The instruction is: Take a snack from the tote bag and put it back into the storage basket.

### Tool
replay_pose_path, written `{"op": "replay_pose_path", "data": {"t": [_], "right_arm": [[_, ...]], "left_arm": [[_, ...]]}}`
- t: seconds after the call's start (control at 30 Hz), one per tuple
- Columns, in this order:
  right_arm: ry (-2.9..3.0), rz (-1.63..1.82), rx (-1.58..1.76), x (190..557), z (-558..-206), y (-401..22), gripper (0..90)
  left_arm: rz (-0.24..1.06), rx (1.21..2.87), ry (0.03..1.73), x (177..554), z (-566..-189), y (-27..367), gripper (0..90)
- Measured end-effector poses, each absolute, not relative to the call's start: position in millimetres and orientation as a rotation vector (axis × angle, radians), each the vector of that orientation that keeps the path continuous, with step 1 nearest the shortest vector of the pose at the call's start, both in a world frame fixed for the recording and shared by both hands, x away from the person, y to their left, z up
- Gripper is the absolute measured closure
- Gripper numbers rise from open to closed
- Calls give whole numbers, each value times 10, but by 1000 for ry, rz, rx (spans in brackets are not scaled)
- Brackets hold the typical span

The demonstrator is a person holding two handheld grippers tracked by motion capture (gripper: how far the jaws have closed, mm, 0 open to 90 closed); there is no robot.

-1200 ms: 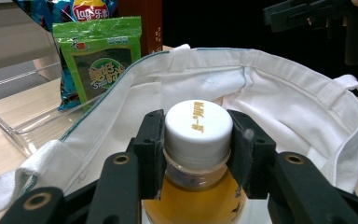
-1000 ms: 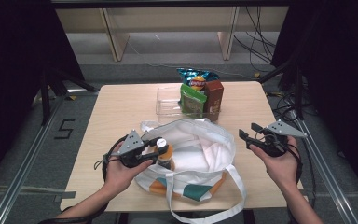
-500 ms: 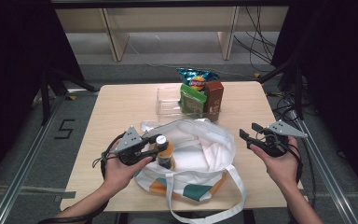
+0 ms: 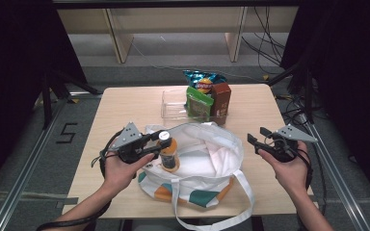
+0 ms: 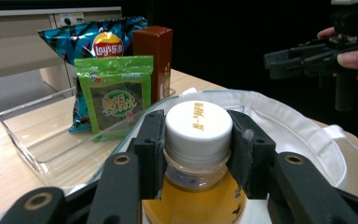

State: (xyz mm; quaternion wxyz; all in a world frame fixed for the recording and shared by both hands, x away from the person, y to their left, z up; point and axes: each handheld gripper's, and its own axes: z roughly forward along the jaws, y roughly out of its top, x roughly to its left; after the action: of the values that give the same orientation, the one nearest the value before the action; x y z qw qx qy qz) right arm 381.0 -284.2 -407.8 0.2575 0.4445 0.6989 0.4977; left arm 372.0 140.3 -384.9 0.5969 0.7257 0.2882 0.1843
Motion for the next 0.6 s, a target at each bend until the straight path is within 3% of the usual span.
{"op": "replay_pose_path", "data": {"t": [0.6], "right_arm": [[1871, 1377, 1201, 3821, -4110, -2838, 421]], "left_arm": [[433, 1655, 669, 3790, -3659, 1372, 586]]}}
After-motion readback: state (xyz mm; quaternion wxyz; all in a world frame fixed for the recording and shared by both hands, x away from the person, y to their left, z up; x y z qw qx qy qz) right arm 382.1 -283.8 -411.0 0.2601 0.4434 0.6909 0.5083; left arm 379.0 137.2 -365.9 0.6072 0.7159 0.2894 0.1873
